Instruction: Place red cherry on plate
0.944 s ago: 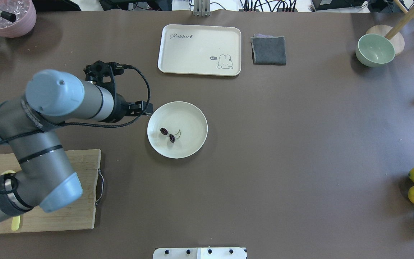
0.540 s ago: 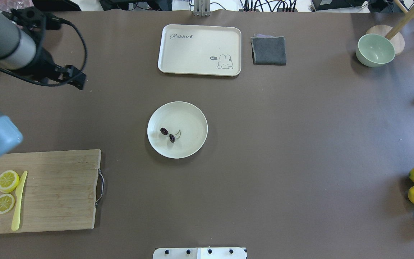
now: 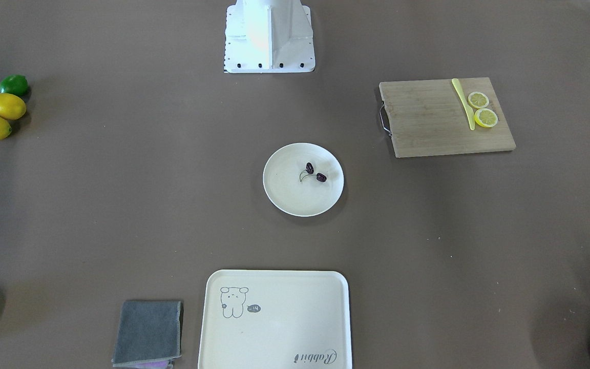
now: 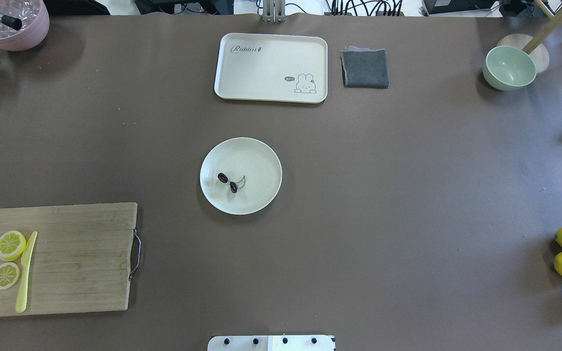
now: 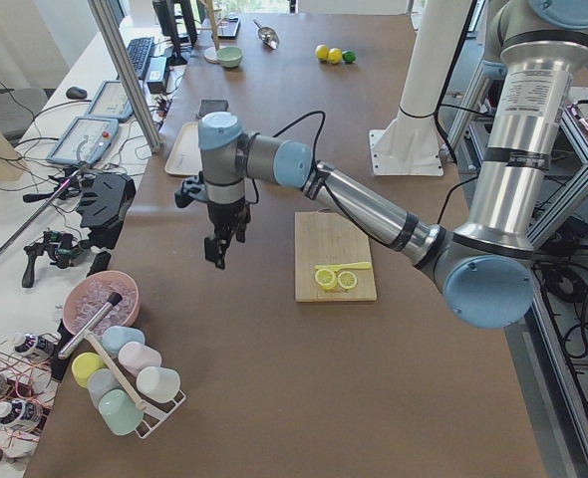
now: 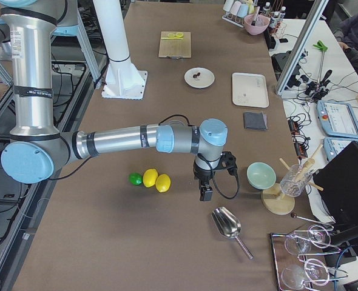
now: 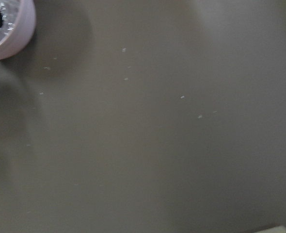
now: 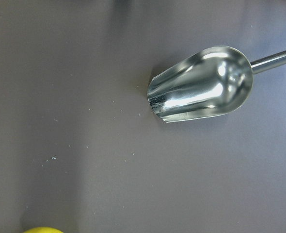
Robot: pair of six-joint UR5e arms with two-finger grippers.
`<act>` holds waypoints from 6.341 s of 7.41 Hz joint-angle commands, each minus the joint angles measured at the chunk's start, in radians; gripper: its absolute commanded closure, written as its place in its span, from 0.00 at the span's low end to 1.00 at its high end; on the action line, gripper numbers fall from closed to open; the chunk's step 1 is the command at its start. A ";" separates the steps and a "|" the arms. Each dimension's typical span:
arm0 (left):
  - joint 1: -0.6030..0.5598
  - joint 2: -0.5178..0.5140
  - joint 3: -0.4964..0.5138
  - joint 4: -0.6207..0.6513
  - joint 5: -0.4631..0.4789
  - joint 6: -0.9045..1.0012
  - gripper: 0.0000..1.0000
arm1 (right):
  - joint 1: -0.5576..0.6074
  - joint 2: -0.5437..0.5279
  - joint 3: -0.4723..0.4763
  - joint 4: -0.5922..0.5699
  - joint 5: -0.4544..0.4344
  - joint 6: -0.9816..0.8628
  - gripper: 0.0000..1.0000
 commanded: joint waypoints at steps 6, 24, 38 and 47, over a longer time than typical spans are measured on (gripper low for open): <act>-0.182 0.276 0.092 -0.229 -0.209 -0.093 0.01 | 0.028 0.012 -0.007 -0.052 0.012 -0.051 0.00; -0.179 0.286 0.097 -0.236 -0.198 -0.093 0.01 | 0.000 0.015 0.001 -0.052 0.039 -0.054 0.00; -0.180 0.285 0.095 -0.236 -0.198 -0.093 0.01 | -0.003 0.014 0.001 -0.050 0.041 -0.054 0.00; -0.180 0.286 0.097 -0.236 -0.198 -0.093 0.01 | -0.005 0.014 0.001 -0.050 0.041 -0.055 0.00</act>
